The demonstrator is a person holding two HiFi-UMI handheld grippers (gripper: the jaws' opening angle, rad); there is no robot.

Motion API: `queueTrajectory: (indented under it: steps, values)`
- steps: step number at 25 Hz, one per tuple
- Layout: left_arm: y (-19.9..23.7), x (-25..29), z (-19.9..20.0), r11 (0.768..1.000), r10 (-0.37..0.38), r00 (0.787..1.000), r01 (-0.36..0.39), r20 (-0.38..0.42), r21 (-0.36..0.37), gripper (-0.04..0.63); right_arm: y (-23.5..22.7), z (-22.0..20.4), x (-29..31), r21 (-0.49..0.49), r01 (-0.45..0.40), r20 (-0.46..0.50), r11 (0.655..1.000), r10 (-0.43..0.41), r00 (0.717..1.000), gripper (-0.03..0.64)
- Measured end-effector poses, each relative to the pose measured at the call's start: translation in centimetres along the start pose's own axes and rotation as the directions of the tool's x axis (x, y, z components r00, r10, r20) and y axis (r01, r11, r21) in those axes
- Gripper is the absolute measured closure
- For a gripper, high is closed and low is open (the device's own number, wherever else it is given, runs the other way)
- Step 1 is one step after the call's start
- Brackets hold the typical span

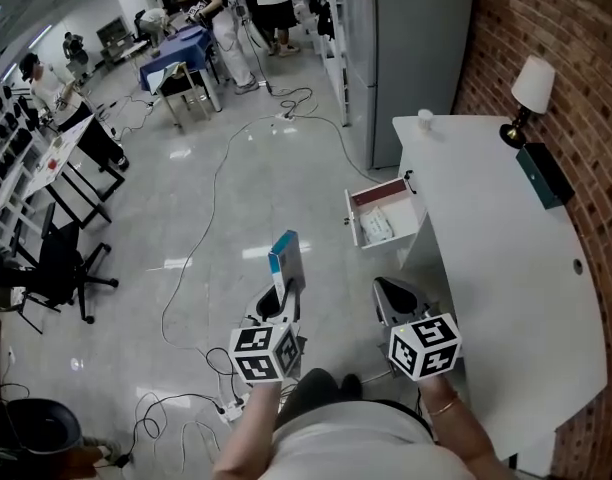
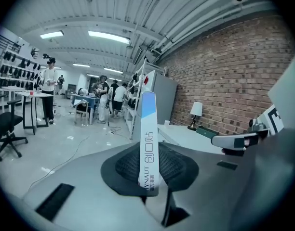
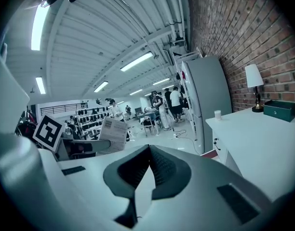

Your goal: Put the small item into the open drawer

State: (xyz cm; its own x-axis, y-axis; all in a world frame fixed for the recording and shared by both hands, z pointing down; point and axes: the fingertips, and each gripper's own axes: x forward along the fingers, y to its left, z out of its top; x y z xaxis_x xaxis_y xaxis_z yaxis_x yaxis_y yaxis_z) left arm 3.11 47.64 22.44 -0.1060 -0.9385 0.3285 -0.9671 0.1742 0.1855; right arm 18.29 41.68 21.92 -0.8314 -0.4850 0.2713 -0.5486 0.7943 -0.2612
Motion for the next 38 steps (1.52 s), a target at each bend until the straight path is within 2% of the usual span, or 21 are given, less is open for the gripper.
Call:
queueTrajectory:
  steps: [7,15,20,26,33,38]
  values:
    - [0.8,1.3,1.2,0.999,0.029,0.998,-0.031,0.049,0.028,0.512,-2.1,0.4,0.6,0.005,0.044,0.005,0.999,-0.044,0.999,0.611]
    - [3.7,6.1,1.4,0.999,0.028,0.999,-0.029,0.022,0.031,0.512,-4.3,0.8,4.8,0.029,0.089,-0.009,0.996,-0.088,0.996,0.611]
    - [6.5,13.1,2.3,1.000,0.007,1.000,-0.007,0.005,0.020,0.512,-7.5,2.0,10.4,0.029,0.137,-0.027,0.990,-0.136,0.990,0.611]
    - [11.7,24.2,5.5,0.998,-0.053,0.997,0.055,-0.049,0.036,0.512,-12.0,5.4,20.6,0.031,0.216,-0.038,0.976,-0.215,0.976,0.611]
    - [17.4,36.3,9.3,0.991,-0.123,0.987,0.127,-0.106,0.035,0.512,-16.8,8.5,32.0,0.057,0.316,-0.084,0.947,-0.310,0.947,0.611]
    - [19.1,44.0,10.0,0.983,-0.172,0.973,0.180,-0.156,0.034,0.512,-20.6,9.0,37.6,0.082,0.370,-0.111,0.926,-0.360,0.926,0.611]
